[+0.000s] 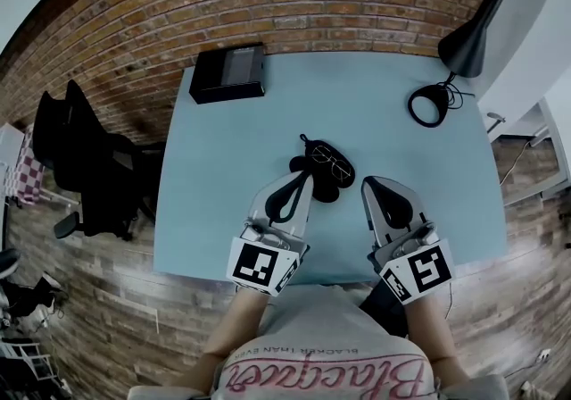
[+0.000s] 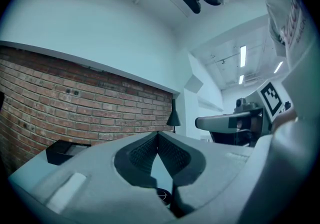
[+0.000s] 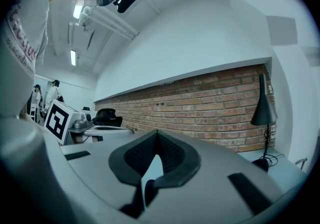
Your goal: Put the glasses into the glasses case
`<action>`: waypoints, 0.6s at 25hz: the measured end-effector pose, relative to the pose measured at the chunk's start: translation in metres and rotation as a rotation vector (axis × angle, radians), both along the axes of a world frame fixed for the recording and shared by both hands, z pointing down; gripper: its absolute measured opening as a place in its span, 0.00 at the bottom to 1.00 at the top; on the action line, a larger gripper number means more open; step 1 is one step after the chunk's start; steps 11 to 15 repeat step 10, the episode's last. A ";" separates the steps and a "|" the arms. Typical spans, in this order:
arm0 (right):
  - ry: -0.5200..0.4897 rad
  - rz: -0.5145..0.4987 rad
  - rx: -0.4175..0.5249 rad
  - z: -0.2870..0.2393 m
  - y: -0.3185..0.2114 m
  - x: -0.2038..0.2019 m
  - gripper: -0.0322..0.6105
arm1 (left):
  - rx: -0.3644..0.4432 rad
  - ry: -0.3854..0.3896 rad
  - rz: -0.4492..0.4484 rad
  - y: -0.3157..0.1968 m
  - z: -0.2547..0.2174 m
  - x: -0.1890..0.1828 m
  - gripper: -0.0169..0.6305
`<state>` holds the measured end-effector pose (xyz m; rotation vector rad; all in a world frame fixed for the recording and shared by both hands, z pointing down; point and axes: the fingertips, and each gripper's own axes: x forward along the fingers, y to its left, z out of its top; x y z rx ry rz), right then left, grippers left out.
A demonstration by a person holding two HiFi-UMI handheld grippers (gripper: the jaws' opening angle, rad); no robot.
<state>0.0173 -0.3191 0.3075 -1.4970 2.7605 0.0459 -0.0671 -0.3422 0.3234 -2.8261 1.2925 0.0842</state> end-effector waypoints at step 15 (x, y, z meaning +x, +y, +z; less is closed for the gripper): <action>0.010 -0.002 -0.005 0.002 0.002 -0.007 0.06 | 0.009 0.004 0.007 0.001 -0.004 -0.002 0.03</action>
